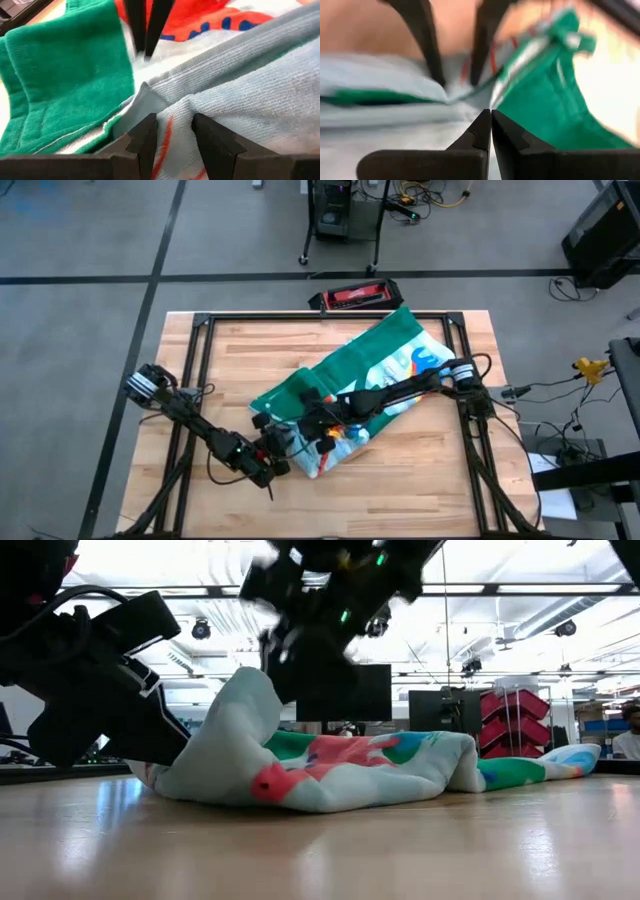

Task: Roll towel
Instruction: Roll the multi-color dinosaur print towel

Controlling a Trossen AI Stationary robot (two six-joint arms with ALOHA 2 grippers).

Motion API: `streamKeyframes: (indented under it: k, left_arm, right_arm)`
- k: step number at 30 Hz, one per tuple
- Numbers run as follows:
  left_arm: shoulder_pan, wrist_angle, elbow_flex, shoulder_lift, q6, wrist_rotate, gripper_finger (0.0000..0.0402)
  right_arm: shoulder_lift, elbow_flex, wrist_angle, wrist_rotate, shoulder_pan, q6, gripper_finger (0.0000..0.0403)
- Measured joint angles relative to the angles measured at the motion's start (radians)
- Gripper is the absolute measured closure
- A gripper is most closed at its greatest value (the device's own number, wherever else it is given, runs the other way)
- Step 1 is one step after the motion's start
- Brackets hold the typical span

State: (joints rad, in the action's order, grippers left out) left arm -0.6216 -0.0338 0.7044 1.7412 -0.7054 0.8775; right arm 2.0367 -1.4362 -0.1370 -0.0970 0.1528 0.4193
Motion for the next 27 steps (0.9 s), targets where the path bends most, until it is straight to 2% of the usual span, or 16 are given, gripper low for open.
streamKeyframes:
  k: [2, 5, 6, 13, 20, 27]
  left_arm:
    - [0.0, 0.0, 0.0, 0.0, 0.008, -0.003, 0.0283]
    - [0.0, 0.0, -0.001, 0.0, 0.013, -0.005, 0.0283]
    - [0.0, 0.0, -0.001, 0.0, 0.016, -0.004, 0.0283]
    - [0.0, 0.015, -0.003, 0.0, 0.023, 0.0, 0.0283]
    - [0.001, 0.04, -0.003, 0.0, 0.042, 0.012, 0.0283]
    - [0.007, 0.156, -0.004, 0.0, 0.153, 0.026, 0.0283]
  right_arm:
    - [-0.028, 0.024, 0.045, 0.098, 0.011, 0.015, 0.0403]
    - [-0.057, 0.088, 0.201, 0.27, 0.022, -0.012, 0.0403]
    - [-0.061, 0.107, 0.247, 0.287, 0.026, -0.032, 0.0403]
    - [-0.005, 0.205, 0.355, 0.268, 0.089, -0.148, 0.0403]
    - [0.043, 0.238, 0.414, 0.103, 0.168, -0.251, 0.0403]
    - [0.129, 0.237, 0.493, 0.068, 0.175, -0.344, 0.0403]
